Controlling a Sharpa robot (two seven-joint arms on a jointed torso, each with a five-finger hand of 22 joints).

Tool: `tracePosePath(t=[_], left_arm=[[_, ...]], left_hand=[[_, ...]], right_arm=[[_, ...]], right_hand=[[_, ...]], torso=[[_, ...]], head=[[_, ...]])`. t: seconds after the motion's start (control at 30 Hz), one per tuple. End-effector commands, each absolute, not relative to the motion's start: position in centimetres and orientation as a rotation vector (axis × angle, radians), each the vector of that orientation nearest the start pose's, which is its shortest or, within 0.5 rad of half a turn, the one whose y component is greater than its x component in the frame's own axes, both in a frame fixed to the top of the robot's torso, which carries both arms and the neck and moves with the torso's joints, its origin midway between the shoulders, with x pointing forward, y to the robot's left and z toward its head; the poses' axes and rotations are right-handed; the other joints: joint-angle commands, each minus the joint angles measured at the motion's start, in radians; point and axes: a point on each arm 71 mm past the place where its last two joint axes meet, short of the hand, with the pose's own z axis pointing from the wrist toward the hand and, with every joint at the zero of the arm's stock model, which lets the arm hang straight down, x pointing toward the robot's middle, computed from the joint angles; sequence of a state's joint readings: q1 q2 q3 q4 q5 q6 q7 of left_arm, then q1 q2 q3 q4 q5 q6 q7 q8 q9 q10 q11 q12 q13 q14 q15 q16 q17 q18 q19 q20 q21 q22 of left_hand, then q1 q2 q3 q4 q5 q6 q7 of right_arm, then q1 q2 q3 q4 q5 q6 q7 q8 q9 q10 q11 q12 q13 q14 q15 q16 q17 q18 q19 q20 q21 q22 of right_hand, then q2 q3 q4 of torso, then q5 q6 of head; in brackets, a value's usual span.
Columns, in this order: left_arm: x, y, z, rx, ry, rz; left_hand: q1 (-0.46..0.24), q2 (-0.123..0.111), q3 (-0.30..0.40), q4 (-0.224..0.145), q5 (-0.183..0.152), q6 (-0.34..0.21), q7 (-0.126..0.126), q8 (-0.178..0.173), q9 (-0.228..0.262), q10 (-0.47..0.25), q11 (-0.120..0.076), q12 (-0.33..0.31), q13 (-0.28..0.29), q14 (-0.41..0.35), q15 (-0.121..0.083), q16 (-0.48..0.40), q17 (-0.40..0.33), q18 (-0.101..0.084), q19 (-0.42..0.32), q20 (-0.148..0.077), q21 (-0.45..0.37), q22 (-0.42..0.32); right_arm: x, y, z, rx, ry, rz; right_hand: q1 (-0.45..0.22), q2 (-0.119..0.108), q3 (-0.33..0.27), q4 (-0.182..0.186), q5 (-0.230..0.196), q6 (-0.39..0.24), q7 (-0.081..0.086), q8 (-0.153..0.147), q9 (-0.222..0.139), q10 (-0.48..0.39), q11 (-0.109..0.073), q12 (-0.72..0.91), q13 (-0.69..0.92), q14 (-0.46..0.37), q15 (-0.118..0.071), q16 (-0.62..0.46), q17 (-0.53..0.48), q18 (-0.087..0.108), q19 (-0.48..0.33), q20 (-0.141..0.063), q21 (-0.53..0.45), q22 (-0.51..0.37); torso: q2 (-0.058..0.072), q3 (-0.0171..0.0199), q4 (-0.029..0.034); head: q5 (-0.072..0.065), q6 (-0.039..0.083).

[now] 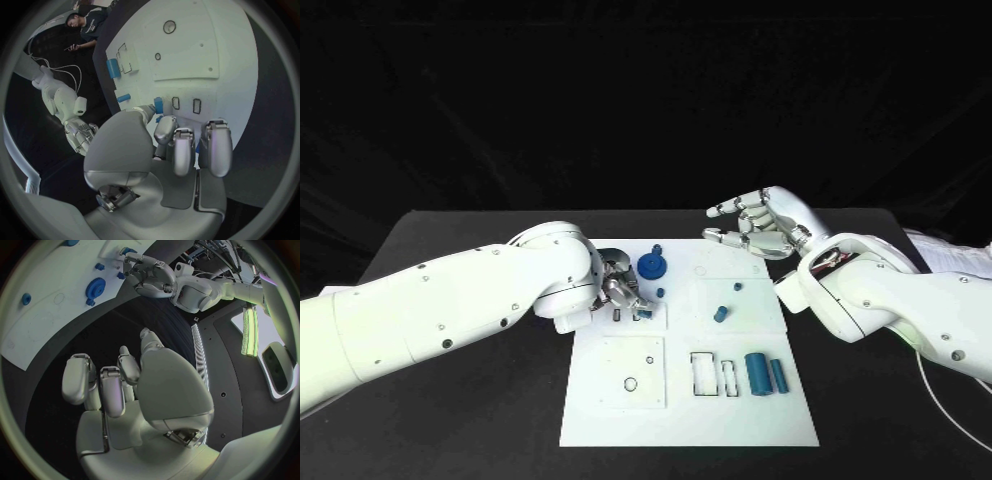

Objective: Assemble the parts on the task board

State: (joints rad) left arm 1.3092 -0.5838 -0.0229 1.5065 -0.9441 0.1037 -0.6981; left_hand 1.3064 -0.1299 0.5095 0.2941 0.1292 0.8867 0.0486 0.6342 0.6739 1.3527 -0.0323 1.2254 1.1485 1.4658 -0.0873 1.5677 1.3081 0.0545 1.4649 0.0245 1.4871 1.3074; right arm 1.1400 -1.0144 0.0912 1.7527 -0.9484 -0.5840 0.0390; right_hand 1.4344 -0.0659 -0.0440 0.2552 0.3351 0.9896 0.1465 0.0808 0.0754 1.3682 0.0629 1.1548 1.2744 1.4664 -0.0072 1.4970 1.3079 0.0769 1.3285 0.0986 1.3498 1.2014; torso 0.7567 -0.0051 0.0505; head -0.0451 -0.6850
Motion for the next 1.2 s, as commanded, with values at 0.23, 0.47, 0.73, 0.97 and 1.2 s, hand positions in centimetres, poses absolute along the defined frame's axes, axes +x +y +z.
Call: tracePosePath(t=[0.23,0.47,0.73,0.97,1.2], left_arm=[[48.3,10.6,-16.6,-0.31,2.187,-0.558],[48.1,11.2,-17.1,-0.254,2.126,-0.52],[47.8,10.9,-17.9,-0.194,2.09,-0.49],[47.5,10.7,-18.5,-0.132,2.131,-0.447],[47.2,10.4,-18.9,-0.114,2.161,-0.444]], left_hand=[[-0.031,-0.033,0.209,-0.181,0.014,0.018,-0.008,0.011,0.012,0.026,0.0,0.02,0.026,0.105,0.002,0.003,0.263,-0.024,0.035,0.002,0.01,0.142],[-0.034,-0.04,0.218,-0.187,0.013,0.021,-0.009,0.01,0.012,0.031,0.0,0.025,0.031,0.105,0.002,0.003,0.263,-0.025,0.039,0.002,0.014,0.148],[-0.036,-0.044,0.223,-0.191,0.013,0.024,-0.009,0.01,0.012,0.032,-0.001,0.024,0.03,0.105,0.002,0.003,0.263,-0.025,0.039,0.001,0.014,0.149],[-0.037,-0.047,0.226,-0.194,0.013,0.025,-0.009,0.009,0.012,0.033,-0.001,0.024,0.03,0.105,0.002,0.003,0.263,-0.026,0.04,0.001,0.015,0.15],[-0.037,-0.049,0.228,-0.196,0.012,0.027,-0.01,0.009,0.011,0.036,-0.001,0.027,0.034,0.105,0.002,0.003,0.263,-0.026,0.041,0.001,0.016,0.153]], right_arm=[[45.2,-22.7,-13.7,0.374,1.447,0.985],[45.2,-22.8,-13.9,0.376,1.45,0.984],[45.1,-22.8,-13.9,0.377,1.451,0.984],[45.1,-22.8,-13.9,0.377,1.452,0.983],[45.1,-22.7,-13.9,0.377,1.453,0.985]], right_hand=[[0.004,0.007,-0.007,0.0,0.009,0.005,-0.002,0.004,0.0,0.003,-0.006,0.002,0.0,0.07,-0.008,-0.006,0.113,0.007,-0.004,-0.003,-0.004,-0.001],[0.0,0.008,-0.01,0.004,0.013,0.006,-0.002,0.004,0.0,0.004,-0.006,0.002,0.0,0.07,-0.008,-0.006,0.114,0.007,-0.005,-0.003,-0.005,-0.003],[0.0,0.008,-0.01,0.004,0.013,0.006,-0.002,0.004,0.0,0.004,-0.006,0.002,0.0,0.07,-0.008,-0.006,0.114,0.007,-0.005,-0.003,-0.005,-0.003],[-0.002,0.009,-0.011,0.005,0.014,0.006,-0.002,0.004,0.0,0.004,-0.006,0.002,0.0,0.07,-0.008,-0.007,0.112,0.008,-0.005,-0.003,-0.005,-0.004],[-0.002,0.009,-0.011,0.005,0.014,0.006,-0.002,0.004,0.0,0.004,-0.006,0.002,0.0,0.07,-0.008,-0.007,0.112,0.008,-0.005,-0.003,-0.005,-0.004]], torso=[[0.001,0.008,0.0068],[-0.001,0.0136,0.0127],[-0.001,0.0149,0.0139],[0.0,0.0152,0.0141],[0.0,0.0149,0.0136]], head=[[0.007,0.0],[0.004,-0.004],[0.007,-0.004],[0.007,-0.006],[0.009,-0.007]])
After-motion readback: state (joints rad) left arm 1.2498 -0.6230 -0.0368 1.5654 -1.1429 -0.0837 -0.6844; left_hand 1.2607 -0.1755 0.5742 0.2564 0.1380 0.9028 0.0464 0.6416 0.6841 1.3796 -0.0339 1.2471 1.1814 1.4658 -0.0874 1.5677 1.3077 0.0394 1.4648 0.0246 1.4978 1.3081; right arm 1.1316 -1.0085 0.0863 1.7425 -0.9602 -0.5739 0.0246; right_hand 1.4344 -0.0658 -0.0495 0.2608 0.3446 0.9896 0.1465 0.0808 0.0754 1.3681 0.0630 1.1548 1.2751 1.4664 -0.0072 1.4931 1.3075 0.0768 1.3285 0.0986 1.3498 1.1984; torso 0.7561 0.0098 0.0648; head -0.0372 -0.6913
